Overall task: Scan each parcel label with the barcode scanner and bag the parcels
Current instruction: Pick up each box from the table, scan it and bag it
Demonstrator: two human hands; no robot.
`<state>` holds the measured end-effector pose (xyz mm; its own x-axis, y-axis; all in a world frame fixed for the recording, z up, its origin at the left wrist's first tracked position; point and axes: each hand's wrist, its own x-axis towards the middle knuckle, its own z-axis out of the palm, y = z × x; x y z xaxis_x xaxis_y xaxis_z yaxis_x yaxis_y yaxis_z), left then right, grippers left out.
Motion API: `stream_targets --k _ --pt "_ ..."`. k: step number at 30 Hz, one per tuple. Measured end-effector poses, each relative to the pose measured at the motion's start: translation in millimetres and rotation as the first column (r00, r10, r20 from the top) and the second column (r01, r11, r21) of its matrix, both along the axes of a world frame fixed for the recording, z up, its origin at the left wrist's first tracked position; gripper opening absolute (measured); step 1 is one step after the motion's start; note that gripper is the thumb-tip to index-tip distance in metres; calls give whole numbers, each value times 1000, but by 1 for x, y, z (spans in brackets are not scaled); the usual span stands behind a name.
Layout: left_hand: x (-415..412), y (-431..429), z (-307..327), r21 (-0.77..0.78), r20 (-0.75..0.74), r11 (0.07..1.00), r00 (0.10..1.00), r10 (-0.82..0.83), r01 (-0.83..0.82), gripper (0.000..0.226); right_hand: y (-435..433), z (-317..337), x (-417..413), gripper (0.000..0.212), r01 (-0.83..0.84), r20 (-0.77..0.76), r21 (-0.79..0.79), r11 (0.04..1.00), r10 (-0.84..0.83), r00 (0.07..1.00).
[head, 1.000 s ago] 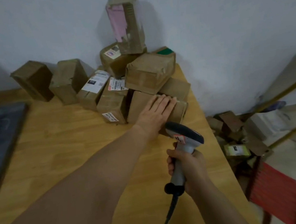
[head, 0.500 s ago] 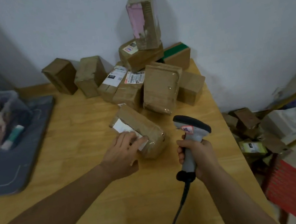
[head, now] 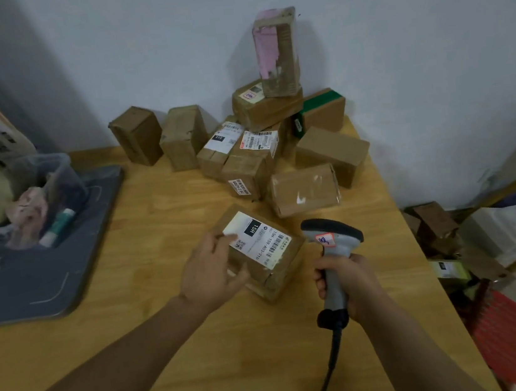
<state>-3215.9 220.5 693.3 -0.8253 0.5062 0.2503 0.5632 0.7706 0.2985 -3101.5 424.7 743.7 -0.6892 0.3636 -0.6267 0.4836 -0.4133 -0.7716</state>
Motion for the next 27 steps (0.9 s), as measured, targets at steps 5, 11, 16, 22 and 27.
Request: stream_targets --k 5,11,16,22,27 --pt "-3 26 8 -128 455 964 850 265 -232 121 -14 9 4 19 -169 53 144 975 163 985" --pt "-18 28 5 -348 484 931 872 75 113 124 -13 27 9 11 -446 227 327 833 389 893" --pt "-29 11 17 -387 495 893 869 -10 231 123 -14 41 19 8 -547 300 386 743 460 836" --pt "-29 -4 21 -353 535 884 841 -78 307 119 -27 59 25 5 -581 322 379 720 486 812" --pt "-29 -2 22 -367 525 871 846 -97 327 118 -34 69 24 4 -533 297 383 755 445 845"
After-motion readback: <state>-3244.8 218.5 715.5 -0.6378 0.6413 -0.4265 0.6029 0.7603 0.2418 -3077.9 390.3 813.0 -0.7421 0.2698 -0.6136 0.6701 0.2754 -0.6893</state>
